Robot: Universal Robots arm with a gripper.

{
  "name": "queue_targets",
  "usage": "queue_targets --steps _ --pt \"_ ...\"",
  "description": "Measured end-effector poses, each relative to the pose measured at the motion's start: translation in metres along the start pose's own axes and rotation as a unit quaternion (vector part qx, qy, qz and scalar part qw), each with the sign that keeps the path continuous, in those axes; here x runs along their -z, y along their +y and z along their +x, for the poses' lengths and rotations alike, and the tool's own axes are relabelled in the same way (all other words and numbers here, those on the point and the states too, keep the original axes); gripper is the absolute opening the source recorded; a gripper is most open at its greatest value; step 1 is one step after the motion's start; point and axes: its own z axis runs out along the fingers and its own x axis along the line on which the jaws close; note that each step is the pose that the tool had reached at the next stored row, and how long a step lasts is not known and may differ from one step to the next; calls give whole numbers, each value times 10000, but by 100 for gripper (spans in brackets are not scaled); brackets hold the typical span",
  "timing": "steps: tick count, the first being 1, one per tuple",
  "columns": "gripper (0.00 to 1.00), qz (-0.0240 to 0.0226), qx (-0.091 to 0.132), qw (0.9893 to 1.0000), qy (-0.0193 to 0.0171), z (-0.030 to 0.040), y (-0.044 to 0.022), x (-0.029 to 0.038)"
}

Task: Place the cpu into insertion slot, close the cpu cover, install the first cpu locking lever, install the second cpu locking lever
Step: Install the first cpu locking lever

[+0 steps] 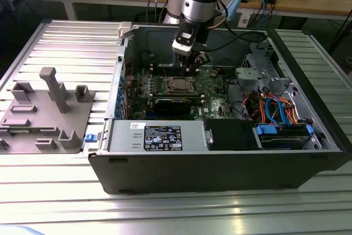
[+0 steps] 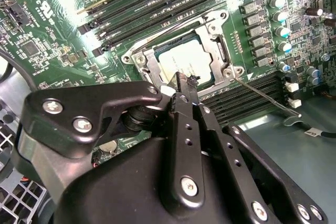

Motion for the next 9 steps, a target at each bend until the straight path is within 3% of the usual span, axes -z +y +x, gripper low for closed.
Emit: queue_targets --steps 9 --pt "11 -6 115 9999 0 0 0 0"
